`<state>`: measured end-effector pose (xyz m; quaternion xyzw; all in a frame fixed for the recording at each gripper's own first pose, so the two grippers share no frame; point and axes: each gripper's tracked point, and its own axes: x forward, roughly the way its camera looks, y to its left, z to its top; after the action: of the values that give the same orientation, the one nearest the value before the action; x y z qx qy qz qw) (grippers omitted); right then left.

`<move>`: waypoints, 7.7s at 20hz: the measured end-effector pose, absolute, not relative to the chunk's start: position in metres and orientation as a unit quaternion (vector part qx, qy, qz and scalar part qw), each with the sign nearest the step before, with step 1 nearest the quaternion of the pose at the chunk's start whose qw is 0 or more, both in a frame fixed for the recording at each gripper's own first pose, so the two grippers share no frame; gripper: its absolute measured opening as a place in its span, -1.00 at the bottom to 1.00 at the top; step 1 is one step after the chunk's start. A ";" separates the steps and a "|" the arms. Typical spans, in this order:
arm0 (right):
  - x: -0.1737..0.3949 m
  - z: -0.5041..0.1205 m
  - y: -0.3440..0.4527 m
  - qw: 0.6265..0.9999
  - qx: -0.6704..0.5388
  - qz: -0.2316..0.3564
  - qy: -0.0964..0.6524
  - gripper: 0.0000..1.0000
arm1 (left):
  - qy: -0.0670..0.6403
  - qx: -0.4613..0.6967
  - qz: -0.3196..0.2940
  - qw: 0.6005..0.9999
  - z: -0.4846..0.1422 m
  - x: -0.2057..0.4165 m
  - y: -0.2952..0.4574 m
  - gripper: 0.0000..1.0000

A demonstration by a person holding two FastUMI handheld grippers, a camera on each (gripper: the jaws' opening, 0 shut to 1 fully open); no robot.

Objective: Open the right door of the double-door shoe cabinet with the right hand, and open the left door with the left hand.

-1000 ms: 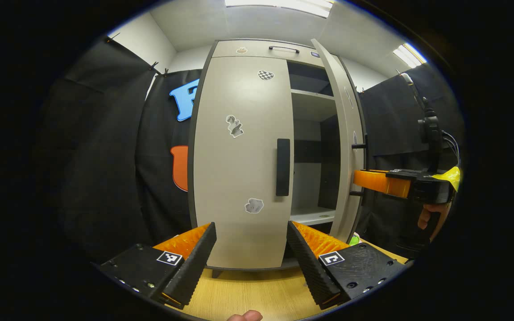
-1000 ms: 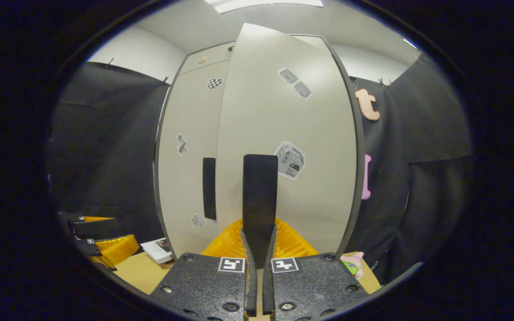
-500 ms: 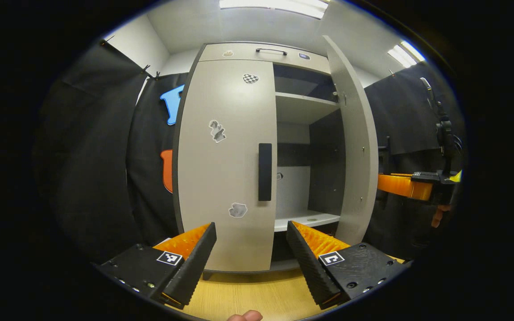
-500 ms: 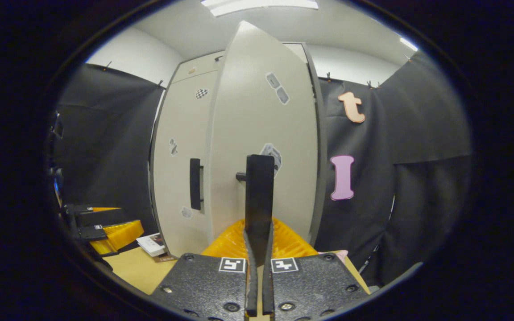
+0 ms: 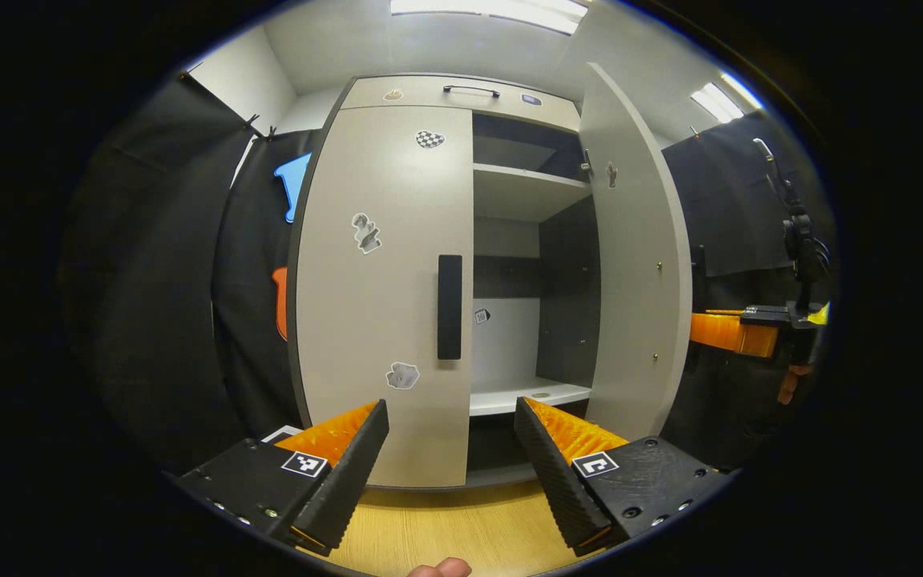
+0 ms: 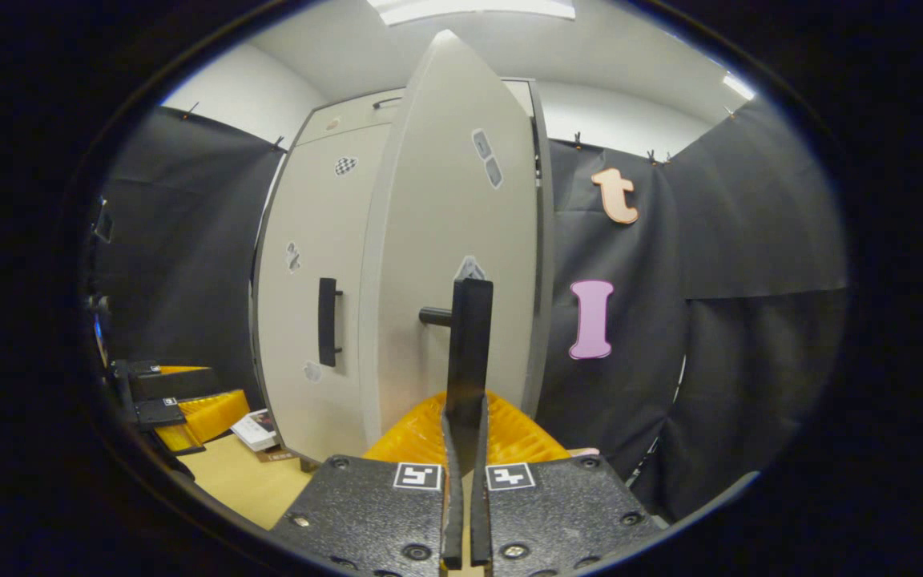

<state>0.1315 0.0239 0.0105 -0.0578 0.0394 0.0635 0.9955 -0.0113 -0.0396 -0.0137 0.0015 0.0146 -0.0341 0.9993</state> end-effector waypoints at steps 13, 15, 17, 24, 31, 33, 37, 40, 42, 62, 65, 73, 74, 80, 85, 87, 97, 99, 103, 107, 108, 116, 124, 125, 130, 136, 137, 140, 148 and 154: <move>0.132 0.013 -0.006 0.998 -0.050 0.004 0.034 -0.95 | 0.011 0.004 -0.033 0.999 -0.011 -0.010 -0.042 0.91; 0.132 0.014 -0.015 0.998 -0.052 -0.010 0.034 -0.95 | 0.010 0.006 -0.033 0.999 -0.010 -0.009 -0.042 0.90; 0.133 0.014 -0.018 0.999 -0.042 -0.017 0.030 -0.93 | 0.009 0.008 -0.031 0.999 -0.009 -0.009 -0.042 0.91; 0.137 0.014 -0.016 0.999 -0.039 0.002 0.028 -0.92 | 0.010 0.010 -0.031 0.999 -0.010 -0.010 -0.044 0.90; 0.111 0.003 -0.022 0.998 -0.037 -0.028 0.046 -0.92 | 0.015 0.009 -0.019 1.000 -0.015 -0.015 -0.034 0.91; 0.104 0.006 -0.026 0.998 -0.038 -0.043 0.037 -0.93 | 0.019 -0.003 -0.014 1.000 -0.020 -0.014 -0.031 0.91; 0.100 0.008 0.004 0.999 -0.025 0.006 0.024 -0.93 | 0.027 -0.029 -0.017 0.999 -0.026 -0.011 -0.029 0.90; 0.101 0.009 0.012 0.999 -0.030 0.023 0.019 -0.93 | 0.024 -0.024 -0.006 0.999 -0.025 -0.015 -0.020 0.90; 0.104 0.006 0.029 0.998 -0.022 0.046 0.024 -0.93 | 0.027 -0.022 -0.008 0.999 -0.027 -0.019 -0.017 0.90; 0.125 -0.006 0.024 0.999 -0.023 0.008 0.023 0.86 | -0.011 0.016 -0.021 1.000 0.030 0.069 -0.036 0.90; 0.124 -0.004 0.023 0.999 -0.026 0.009 0.017 0.91 | -0.013 0.028 -0.018 0.999 0.041 0.117 -0.047 0.91; 0.125 -0.002 0.023 1.000 -0.024 0.014 0.011 0.90 | 0.031 0.038 0.018 0.999 0.014 0.196 -0.039 0.93; 0.125 -0.001 0.022 0.999 -0.026 0.014 0.011 0.90 | 0.019 0.036 0.022 0.999 0.020 0.195 -0.038 0.93; 0.127 -0.002 0.023 0.999 -0.029 0.021 0.010 0.88 | 0.017 0.026 0.027 0.999 0.018 0.196 -0.034 0.70; 0.129 -0.003 0.026 0.999 -0.025 0.024 0.009 0.88 | 0.019 0.017 0.026 0.999 0.018 0.194 -0.033 -0.34; 0.128 -0.004 0.024 0.999 -0.027 0.021 0.013 0.88 | 0.017 0.030 0.034 0.999 0.018 0.195 -0.032 -0.56; 0.124 -0.006 0.024 0.999 -0.025 0.019 0.016 0.87 | 0.012 0.035 0.024 0.999 0.019 0.182 -0.033 -0.86; 0.123 -0.006 0.022 0.999 -0.026 0.017 0.016 0.88 | 0.010 0.043 0.018 0.999 0.022 0.163 -0.034 -0.86; 0.121 -0.009 0.026 0.999 -0.016 0.019 0.023 0.87 | 0.003 0.050 0.008 0.999 0.023 0.132 -0.025 -0.87; 0.121 -0.009 0.032 0.999 -0.011 0.028 0.019 0.87 | -0.005 0.058 0.020 0.998 0.024 0.104 -0.007 -0.87; 0.122 -0.010 0.033 0.999 -0.011 0.030 0.018 0.87 | -0.005 0.056 0.023 0.998 0.025 0.094 -0.001 -0.87; 0.129 -0.014 0.043 0.999 -0.002 0.045 0.026 0.84 | 0.007 0.059 0.056 0.997 0.029 0.030 0.076 -0.89; 0.139 -0.020 0.056 0.998 -0.017 0.054 0.029 0.88 | 0.014 0.064 0.099 0.993 0.019 0.019 0.137 -0.99; 0.141 -0.022 0.057 0.998 -0.017 0.054 0.032 0.86 | 0.008 0.050 0.091 0.995 0.020 0.019 0.141 -0.99; 0.145 -0.023 0.060 0.998 -0.017 0.054 0.036 0.87 | 0.010 0.015 0.056 0.998 0.019 0.016 0.160 -1.00; 0.145 -0.017 0.065 0.998 -0.024 0.054 0.030 0.87 | 0.001 0.023 0.023 0.999 0.020 0.016 0.169 -1.00; 0.146 -0.017 0.066 0.998 -0.023 0.054 0.029 0.84 | -0.002 0.031 0.014 0.999 0.021 0.016 0.170 -1.00; 0.151 -0.017 0.074 0.997 -0.024 0.063 0.032 0.87 | -0.015 0.074 -0.035 0.997 0.020 0.015 0.169 -1.00; 0.156 -0.023 0.094 0.995 -0.033 0.082 0.035 0.84 | -0.002 0.075 -0.048 0.996 0.009 -0.028 0.170 -1.00; 0.160 -0.035 0.091 0.997 -0.019 0.068 0.043 0.84 | -0.012 0.012 -0.039 0.999 0.004 -0.071 0.099 -1.00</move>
<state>0.1603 0.0908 -0.0347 -0.0188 0.0429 0.0680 0.9966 -0.0711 0.0985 0.0037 0.0116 -0.0117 -0.0388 0.9991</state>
